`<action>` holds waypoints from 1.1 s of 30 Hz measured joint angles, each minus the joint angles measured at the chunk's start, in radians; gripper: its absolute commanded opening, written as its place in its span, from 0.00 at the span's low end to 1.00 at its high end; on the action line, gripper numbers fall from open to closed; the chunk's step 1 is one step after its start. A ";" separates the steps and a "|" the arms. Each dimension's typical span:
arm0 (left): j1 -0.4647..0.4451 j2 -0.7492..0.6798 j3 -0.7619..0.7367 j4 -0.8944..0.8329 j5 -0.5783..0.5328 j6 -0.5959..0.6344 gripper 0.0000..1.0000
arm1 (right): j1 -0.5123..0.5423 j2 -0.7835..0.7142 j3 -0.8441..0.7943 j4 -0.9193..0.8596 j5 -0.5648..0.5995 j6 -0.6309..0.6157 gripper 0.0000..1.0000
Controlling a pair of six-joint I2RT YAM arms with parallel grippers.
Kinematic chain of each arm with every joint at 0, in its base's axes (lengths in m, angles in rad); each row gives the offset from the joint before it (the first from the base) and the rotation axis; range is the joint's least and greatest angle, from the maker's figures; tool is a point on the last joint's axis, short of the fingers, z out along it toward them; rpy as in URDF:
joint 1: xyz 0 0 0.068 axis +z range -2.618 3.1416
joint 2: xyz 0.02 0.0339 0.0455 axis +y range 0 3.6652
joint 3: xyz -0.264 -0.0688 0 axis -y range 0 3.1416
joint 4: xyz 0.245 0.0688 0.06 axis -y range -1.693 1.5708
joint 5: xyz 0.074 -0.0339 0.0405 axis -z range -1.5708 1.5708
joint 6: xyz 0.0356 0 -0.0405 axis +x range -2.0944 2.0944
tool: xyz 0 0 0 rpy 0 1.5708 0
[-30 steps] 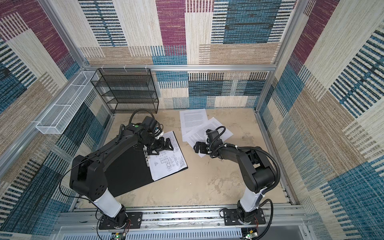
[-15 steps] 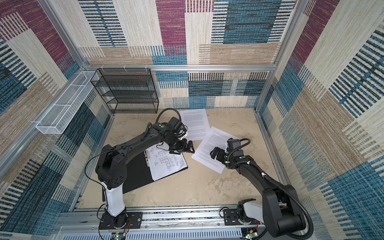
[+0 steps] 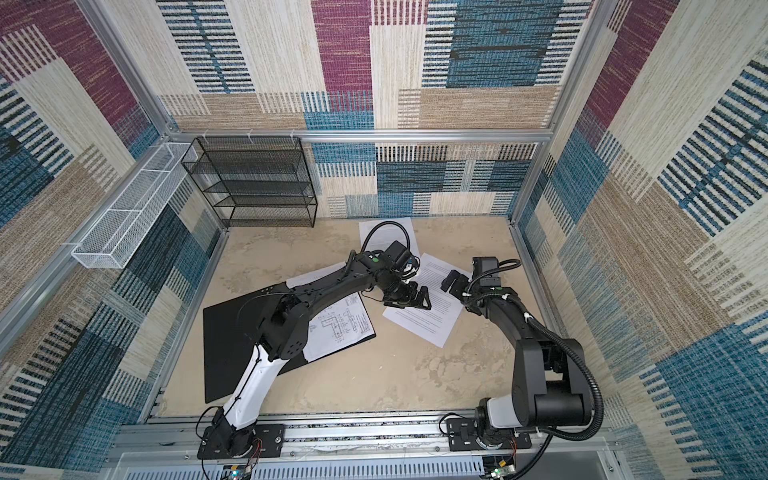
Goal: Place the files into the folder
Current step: 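Release the drawing and move both grippers to the loose text pages, then pinch the top printed text sheet edges with both grippers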
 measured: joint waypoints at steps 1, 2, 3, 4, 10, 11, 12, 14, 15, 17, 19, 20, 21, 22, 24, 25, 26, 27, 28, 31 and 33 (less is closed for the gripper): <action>0.000 0.020 0.023 0.000 0.000 0.000 0.98 | -0.010 -0.008 -0.010 0.006 -0.007 0.000 1.00; 0.000 0.034 0.037 0.000 -0.001 0.000 0.98 | -0.020 -0.020 -0.026 0.009 -0.015 -0.001 1.00; 0.002 0.045 0.048 0.002 -0.001 0.000 0.98 | -0.029 -0.032 -0.043 0.011 -0.021 -0.003 1.00; 0.002 0.053 0.054 0.002 -0.001 0.000 0.98 | -0.039 -0.039 -0.060 0.012 -0.028 -0.005 1.00; 0.002 0.052 -0.009 0.033 -0.001 0.000 0.98 | -0.073 -0.010 -0.126 0.035 -0.092 -0.024 1.00; 0.003 0.045 -0.029 0.048 0.002 0.000 0.98 | -0.073 -0.002 -0.127 0.044 -0.104 -0.026 1.00; 0.004 0.040 -0.046 0.060 0.001 0.000 0.98 | -0.072 0.006 -0.127 0.055 -0.113 -0.026 1.00; 0.005 0.027 -0.086 0.089 0.000 -0.007 0.98 | -0.072 0.028 -0.127 0.078 -0.132 -0.031 1.00; 0.005 0.021 -0.107 0.108 0.001 -0.012 0.98 | -0.074 0.043 -0.127 0.085 -0.142 -0.032 1.00; 0.006 0.013 -0.141 0.142 0.000 -0.025 0.98 | -0.074 0.068 -0.127 0.104 -0.158 -0.042 1.00; 0.007 0.009 -0.158 0.165 0.002 -0.048 0.98 | -0.073 0.086 -0.128 0.145 -0.171 -0.042 0.99; 0.007 0.009 -0.162 0.171 0.001 -0.053 0.98 | -0.069 0.095 -0.129 0.164 -0.175 -0.043 1.00; 0.008 0.009 -0.163 0.176 0.002 -0.063 0.98 | -0.062 0.103 -0.130 0.184 -0.182 -0.045 1.00; 0.008 0.009 -0.165 0.179 0.001 -0.071 0.98 | -0.056 0.114 -0.133 0.212 -0.192 -0.045 1.00; 0.008 0.009 -0.167 0.184 0.002 -0.083 0.98 | -0.046 0.131 -0.142 0.263 -0.214 -0.044 1.00; 0.009 0.010 -0.167 0.185 0.001 -0.091 0.98 | -0.041 0.139 -0.148 0.288 -0.227 -0.043 1.00; 0.009 0.010 -0.167 0.185 0.001 -0.095 0.98 | -0.035 0.145 -0.152 0.307 -0.241 -0.039 1.00; 0.009 0.010 -0.167 0.186 0.001 -0.098 0.98 | -0.028 0.150 -0.160 0.328 -0.258 -0.035 1.00; 0.009 0.010 -0.167 0.187 0.001 -0.101 0.98 | -0.022 0.151 -0.169 0.349 -0.277 -0.029 1.00; 0.009 0.011 -0.169 0.189 0.000 -0.104 0.98 | -0.015 0.131 -0.204 0.389 -0.336 -0.003 0.99; 0.010 0.012 -0.170 0.190 0.001 -0.110 0.98 | -0.013 0.103 -0.228 0.381 -0.373 0.020 1.00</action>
